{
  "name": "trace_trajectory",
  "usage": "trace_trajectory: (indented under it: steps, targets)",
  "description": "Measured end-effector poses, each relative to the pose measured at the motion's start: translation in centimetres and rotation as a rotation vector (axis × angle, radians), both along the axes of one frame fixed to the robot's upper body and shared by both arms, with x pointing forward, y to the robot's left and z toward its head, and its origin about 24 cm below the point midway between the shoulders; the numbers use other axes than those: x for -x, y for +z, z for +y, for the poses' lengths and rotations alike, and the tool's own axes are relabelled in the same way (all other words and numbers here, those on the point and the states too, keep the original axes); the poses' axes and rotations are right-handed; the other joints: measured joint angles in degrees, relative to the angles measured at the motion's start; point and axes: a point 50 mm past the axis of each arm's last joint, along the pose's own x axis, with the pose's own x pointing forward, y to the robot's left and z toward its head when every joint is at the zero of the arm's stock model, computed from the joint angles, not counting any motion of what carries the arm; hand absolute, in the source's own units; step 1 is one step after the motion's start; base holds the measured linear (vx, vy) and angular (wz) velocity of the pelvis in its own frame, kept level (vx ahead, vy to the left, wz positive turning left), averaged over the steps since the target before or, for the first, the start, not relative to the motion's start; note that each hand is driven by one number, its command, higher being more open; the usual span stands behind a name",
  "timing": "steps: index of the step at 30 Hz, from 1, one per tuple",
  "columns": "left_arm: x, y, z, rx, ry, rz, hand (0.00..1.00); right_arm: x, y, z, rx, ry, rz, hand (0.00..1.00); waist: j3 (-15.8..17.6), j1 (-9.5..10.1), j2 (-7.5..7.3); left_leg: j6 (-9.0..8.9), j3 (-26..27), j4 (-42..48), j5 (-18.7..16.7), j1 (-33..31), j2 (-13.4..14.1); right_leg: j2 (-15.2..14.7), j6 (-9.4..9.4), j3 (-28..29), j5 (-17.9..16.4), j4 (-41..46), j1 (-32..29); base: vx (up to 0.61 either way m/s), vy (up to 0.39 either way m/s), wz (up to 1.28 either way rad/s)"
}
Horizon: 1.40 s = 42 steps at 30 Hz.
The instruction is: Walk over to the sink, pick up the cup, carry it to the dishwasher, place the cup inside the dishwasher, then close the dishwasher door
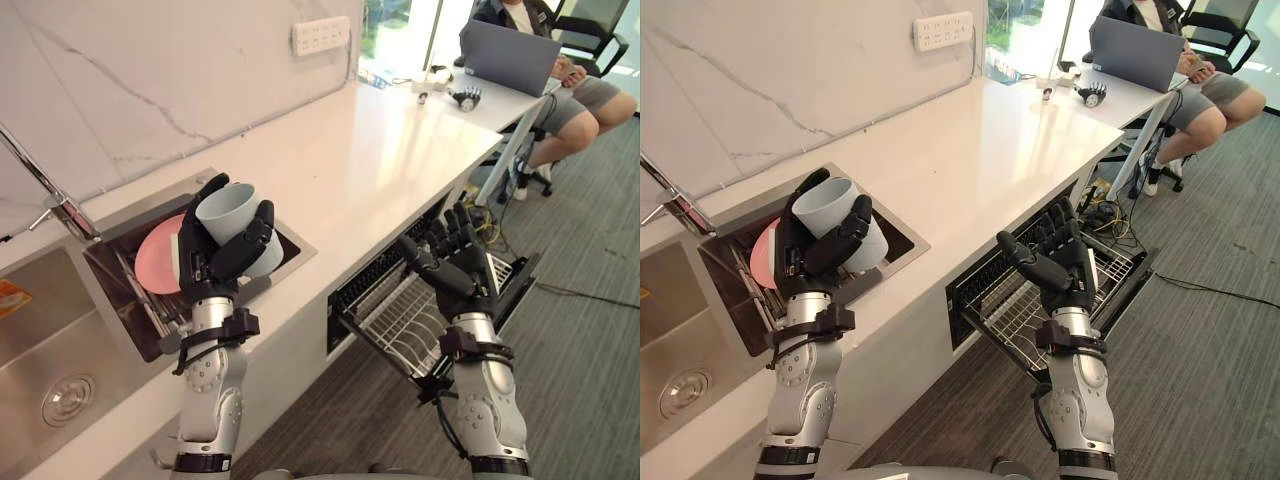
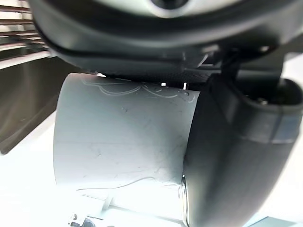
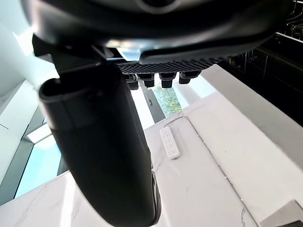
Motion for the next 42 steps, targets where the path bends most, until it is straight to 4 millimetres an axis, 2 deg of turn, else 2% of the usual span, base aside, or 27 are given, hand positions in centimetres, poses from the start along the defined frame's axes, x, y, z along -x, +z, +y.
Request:
trace_trajectory:
  steps: [3,7,12,16,19,24,27,31,42]
  targets:
    - [0.1,-0.4,-0.1,0.003,0.000,0.016,0.00,-0.2,0.4,-0.4,0.024,0.023,-0.019,1.00,0.0,-0.09,-0.01,-1.13,0.0,-0.6,0.6,0.0,1.2,1.5,-0.64,-0.3,2.6,-4.7,2.0,0.01,-0.103,-0.04]
    - [-0.1,-1.3,-0.3,-0.021,-0.001,0.055,0.00,-0.2,0.5,-0.2,-0.025,0.143,-0.052,1.00,0.0,-0.83,0.03,-2.09,-0.7,-1.5,1.4,-0.3,2.0,2.3,-0.67,-1.9,2.8,-5.5,2.1,0.00,-0.094,0.09]
    - [-0.8,-2.7,-0.7,-0.149,-0.017,0.118,0.00,-0.4,0.8,1.4,-0.092,0.373,-0.101,1.00,0.0,-1.41,0.05,-2.51,-2.7,-3.9,3.0,-0.1,1.9,2.5,-0.88,-4.9,3.0,-6.1,2.4,0.00,-0.046,0.21]
    - [-1.0,-1.9,-1.1,-0.350,-0.011,0.072,0.00,-0.3,0.6,2.9,-0.155,0.518,-0.099,1.00,0.0,-1.47,0.10,-2.41,-3.5,-3.9,3.2,-0.1,1.5,2.2,-0.88,-6.5,3.0,-6.1,2.8,-0.01,0.004,0.13]
    - [-1.5,-0.5,-1.4,-0.522,-0.011,-0.015,0.00,-0.7,1.0,4.3,-0.183,0.602,-0.109,1.00,-0.1,-1.57,0.22,-2.27,-3.8,-3.9,3.5,0.0,0.9,1.6,-0.88,-6.9,3.0,-6.1,3.0,-0.03,0.022,0.05]
    - [-1.8,0.5,-2.3,-0.664,-0.018,-0.093,0.00,-1.1,1.6,5.0,-0.153,0.662,-0.119,1.00,-0.2,-2.37,0.37,-1.84,-4.1,-3.9,3.7,0.0,0.2,0.9,-0.87,-7.5,3.0,-6.1,3.1,-0.04,0.027,0.05]
    - [-1.7,0.5,-2.9,-0.716,-0.046,-0.104,0.00,-1.1,1.5,5.3,-0.077,0.684,-0.092,1.00,-0.7,-2.79,1.20,-1.67,-4.1,-4.0,3.8,0.0,-0.1,0.6,-0.85,-7.5,3.3,-6.2,3.1,-0.02,0.013,0.00]
    - [-1.8,0.8,-3.8,-0.734,-0.084,-0.131,0.00,-1.3,1.3,5.6,-0.031,0.676,-0.057,1.00,-1.0,-2.81,1.72,-1.43,-4.0,-4.4,4.1,0.0,-0.2,0.6,-0.95,-7.4,3.8,-6.8,3.1,-0.02,0.005,-0.01]
    - [-1.9,1.3,-5.7,-0.761,-0.144,-0.166,0.00,-2.0,1.5,8.1,0.012,0.685,0.022,1.00,-1.6,-2.82,2.64,-1.09,-3.5,-5.0,4.6,0.0,-0.4,0.6,-1.01,-6.7,4.6,-7.2,2.9,-0.02,0.000,-0.02]
